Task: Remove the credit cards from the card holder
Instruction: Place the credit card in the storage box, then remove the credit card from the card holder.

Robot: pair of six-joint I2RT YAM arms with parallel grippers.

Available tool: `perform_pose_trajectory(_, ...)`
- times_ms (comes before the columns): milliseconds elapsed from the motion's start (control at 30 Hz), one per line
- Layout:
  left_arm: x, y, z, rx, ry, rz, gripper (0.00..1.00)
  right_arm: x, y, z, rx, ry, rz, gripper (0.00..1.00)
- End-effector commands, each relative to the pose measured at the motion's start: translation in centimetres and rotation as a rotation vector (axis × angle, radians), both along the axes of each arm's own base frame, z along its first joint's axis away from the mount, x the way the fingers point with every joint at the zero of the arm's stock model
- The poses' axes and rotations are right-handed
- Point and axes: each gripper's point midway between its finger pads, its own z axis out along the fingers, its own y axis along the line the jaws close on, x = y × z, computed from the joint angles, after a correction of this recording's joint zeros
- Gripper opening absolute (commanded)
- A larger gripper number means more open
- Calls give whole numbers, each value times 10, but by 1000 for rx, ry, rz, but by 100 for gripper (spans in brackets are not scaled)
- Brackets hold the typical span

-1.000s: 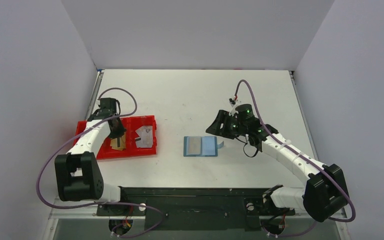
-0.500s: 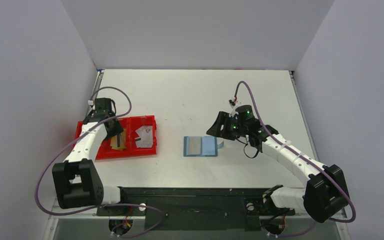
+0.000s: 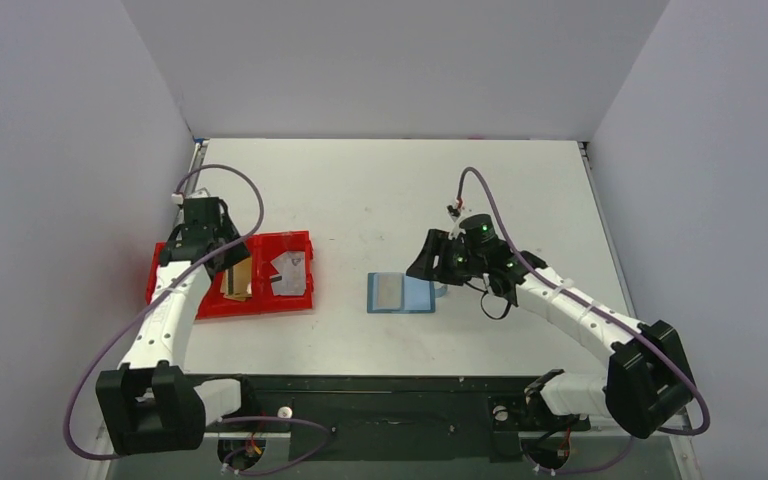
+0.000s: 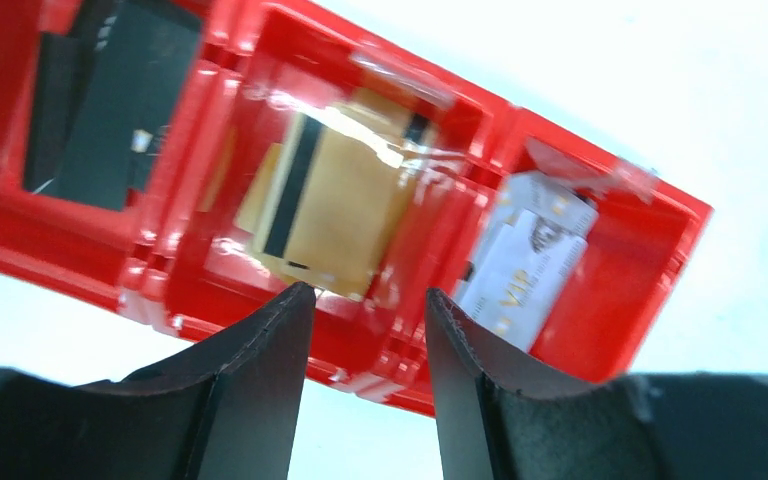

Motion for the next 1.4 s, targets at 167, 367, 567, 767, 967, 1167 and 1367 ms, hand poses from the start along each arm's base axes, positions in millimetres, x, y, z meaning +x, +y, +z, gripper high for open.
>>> perform_pose_trajectory(167, 12, -131, 38, -259, -156, -367, 45, 9, 20, -10, -92, -35, -37, 55)
perform_pose_trajectory(367, 2, -193, 36, -420, -163, -492, 47, 18, 34, -35, -206, -39, -68, 54)
perform_pose_trajectory(567, -11, -235, 25, -470, -127, -592, 47, 30, 52, -57, -289, -30, -84, 54)
perform_pose_trajectory(767, -16, -252, 15, -500, -109, -636, 47, 29, 57, -85, -384, -2, -93, 54)
perform_pose_trajectory(967, -15, -254, 9, -503, -105, -628, 47, 25, 60, -102, -438, 17, -79, 54)
perform_pose_trajectory(1167, -15, -252, -1, -498, -92, -606, 47, 21, 55, -117, -488, 39, -80, 50)
perform_pose_trajectory(1367, -19, -259, -15, -499, -62, -616, 47, 12, 50, -133, -503, 72, -59, 31)
